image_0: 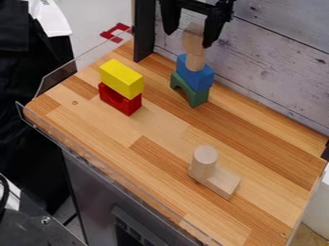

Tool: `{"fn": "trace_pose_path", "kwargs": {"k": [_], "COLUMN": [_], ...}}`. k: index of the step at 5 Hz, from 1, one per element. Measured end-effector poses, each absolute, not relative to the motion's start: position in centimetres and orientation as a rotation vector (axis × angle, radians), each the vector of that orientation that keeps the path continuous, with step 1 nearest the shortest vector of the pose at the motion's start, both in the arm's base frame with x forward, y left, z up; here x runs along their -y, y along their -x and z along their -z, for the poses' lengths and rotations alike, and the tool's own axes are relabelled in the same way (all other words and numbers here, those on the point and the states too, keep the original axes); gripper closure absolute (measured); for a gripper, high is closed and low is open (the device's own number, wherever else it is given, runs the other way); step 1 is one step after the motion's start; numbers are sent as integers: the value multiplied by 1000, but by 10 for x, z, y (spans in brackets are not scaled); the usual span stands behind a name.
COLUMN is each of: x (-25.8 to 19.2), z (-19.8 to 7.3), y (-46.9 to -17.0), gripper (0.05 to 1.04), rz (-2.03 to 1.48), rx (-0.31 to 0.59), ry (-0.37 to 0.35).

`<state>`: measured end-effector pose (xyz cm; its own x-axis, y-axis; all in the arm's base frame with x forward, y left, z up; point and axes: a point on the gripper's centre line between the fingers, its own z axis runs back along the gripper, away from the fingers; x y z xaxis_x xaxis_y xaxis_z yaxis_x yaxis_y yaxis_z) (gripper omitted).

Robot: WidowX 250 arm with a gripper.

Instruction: Placed cube on table

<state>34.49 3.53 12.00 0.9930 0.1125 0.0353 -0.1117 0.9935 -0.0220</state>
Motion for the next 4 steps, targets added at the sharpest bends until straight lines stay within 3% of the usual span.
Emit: {"fn": "trace_pose_path", "kwargs": {"k": [2, 3, 4], "x": [-40, -40, -40], "z": [-113, -111, -110], "y": [-348, -349, -350], "gripper": [121, 400, 549], "rz": [-139, -152, -157], "rx": [36, 38, 35], "ry": [17, 17, 17]}}
